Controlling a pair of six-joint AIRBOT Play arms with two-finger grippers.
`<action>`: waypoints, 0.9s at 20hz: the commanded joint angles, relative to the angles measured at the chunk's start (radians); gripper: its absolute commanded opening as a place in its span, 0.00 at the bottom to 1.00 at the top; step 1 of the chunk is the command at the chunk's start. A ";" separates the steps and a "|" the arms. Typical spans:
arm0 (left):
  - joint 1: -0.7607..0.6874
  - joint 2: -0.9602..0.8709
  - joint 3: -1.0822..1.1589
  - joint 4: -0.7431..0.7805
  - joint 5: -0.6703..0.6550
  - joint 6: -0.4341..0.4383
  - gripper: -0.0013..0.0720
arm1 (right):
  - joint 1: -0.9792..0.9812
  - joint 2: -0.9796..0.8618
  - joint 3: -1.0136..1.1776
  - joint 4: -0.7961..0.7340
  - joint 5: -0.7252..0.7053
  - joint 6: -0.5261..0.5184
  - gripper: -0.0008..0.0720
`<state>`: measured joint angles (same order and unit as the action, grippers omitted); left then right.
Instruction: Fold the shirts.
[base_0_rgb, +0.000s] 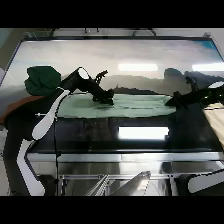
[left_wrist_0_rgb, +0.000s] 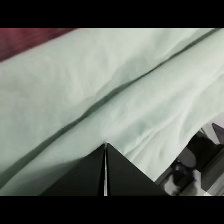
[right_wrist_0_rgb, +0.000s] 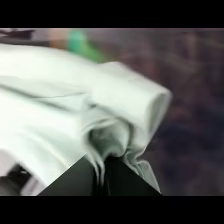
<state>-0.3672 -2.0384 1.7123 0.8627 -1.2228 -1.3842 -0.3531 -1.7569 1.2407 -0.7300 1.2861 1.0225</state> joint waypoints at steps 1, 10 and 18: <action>-0.020 -0.014 0.016 -0.002 0.023 -0.001 0.02 | -0.005 0.109 0.003 0.333 0.147 -0.148 0.03; 0.001 -0.005 0.144 -0.077 -0.186 -0.001 0.03 | 0.381 0.315 0.003 0.634 0.066 -0.226 0.03; 0.439 0.354 0.304 -0.061 -0.310 -0.076 0.03 | 0.770 0.222 0.014 0.611 -0.411 -0.255 0.03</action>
<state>-0.0948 -1.8122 1.9965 0.7994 -1.5085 -1.4334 0.2840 -1.4883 1.2457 -0.1223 1.0836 0.7910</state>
